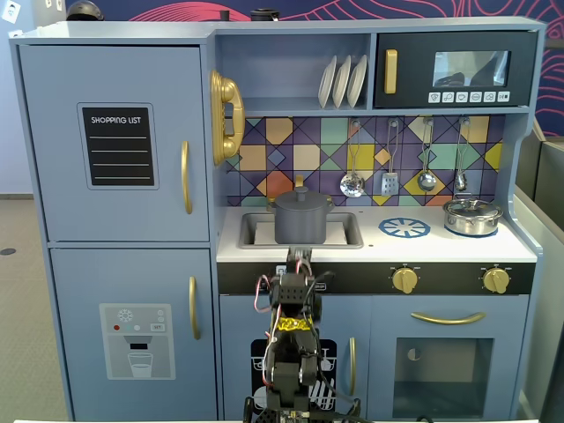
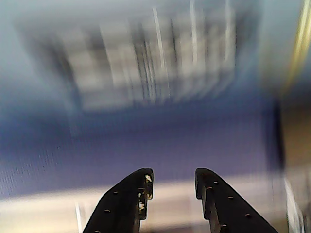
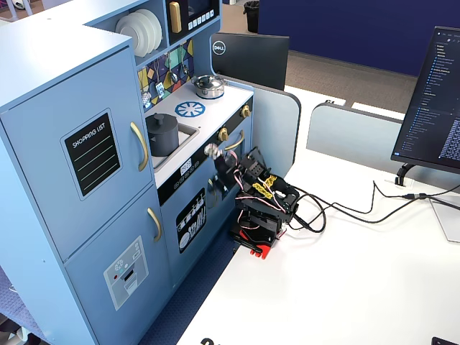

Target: Take off the lid from the gray recipient and place it on the counter

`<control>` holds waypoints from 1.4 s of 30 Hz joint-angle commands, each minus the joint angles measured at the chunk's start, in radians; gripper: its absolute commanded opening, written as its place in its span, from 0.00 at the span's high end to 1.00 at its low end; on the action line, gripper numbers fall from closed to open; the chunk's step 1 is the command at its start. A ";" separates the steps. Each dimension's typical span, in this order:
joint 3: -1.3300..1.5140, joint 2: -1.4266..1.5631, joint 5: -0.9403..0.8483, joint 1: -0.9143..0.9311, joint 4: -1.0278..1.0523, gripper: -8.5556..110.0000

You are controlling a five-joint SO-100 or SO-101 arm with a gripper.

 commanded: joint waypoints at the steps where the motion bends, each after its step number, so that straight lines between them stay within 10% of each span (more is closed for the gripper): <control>1: -0.225 -0.083 0.029 -0.005 -0.150 0.93; 16: -0.434 -0.374 0.026 0.034 -0.902 0.92; 42: -0.578 -0.681 -0.025 0.018 -1.068 0.80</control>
